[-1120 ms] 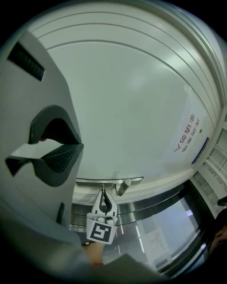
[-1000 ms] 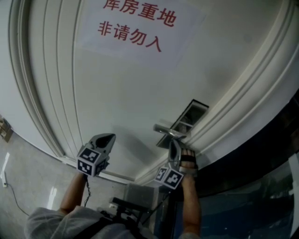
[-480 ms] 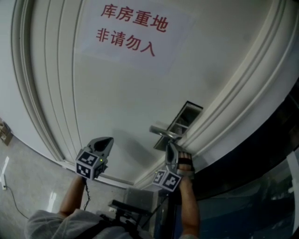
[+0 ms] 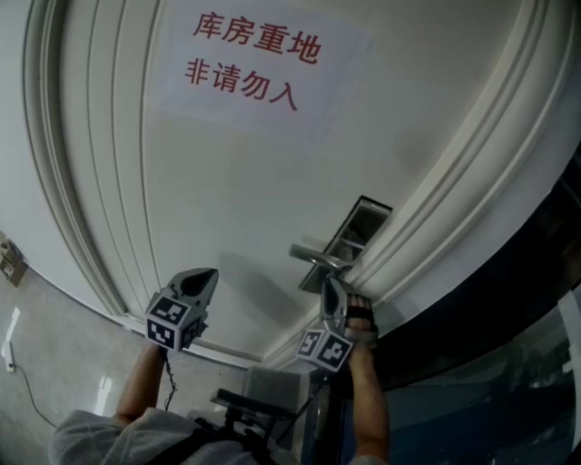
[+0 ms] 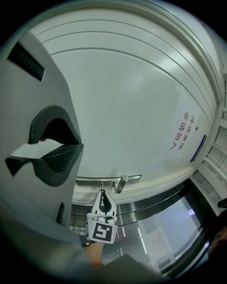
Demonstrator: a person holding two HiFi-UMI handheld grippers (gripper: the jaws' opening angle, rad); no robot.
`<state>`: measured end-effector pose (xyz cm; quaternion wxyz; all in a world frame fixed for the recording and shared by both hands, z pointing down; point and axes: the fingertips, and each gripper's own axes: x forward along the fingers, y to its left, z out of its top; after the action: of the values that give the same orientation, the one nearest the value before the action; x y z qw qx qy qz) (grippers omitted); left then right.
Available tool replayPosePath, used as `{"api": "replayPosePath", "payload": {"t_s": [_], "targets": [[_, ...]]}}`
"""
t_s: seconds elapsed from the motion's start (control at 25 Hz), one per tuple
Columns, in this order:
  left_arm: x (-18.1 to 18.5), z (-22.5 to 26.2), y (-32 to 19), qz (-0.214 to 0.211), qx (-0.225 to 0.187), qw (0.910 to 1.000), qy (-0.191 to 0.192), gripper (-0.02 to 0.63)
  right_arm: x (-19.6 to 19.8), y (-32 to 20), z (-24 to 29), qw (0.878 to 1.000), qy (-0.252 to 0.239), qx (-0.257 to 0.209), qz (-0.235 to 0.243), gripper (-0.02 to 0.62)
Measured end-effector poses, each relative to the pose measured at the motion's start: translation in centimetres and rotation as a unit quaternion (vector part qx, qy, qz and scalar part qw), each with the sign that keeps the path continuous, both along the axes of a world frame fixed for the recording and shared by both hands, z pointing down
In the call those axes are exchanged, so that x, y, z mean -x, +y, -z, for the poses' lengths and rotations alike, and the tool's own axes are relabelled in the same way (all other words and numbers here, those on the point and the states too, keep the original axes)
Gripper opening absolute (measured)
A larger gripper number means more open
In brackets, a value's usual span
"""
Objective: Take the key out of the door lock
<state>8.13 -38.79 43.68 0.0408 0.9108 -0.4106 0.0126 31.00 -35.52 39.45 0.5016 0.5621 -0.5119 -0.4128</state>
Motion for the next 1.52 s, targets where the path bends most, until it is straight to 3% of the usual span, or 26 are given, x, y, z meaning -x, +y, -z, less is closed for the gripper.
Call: {"api": "replayPosePath", "payload": {"t_s": [1.52], "targets": [[0.95,-0.17,0.27,-0.009,-0.001,0.9999,-0.004,0.005,0.3,0.52,0.18,1.0,0.023,-0.001,-0.019,0.025]]}}
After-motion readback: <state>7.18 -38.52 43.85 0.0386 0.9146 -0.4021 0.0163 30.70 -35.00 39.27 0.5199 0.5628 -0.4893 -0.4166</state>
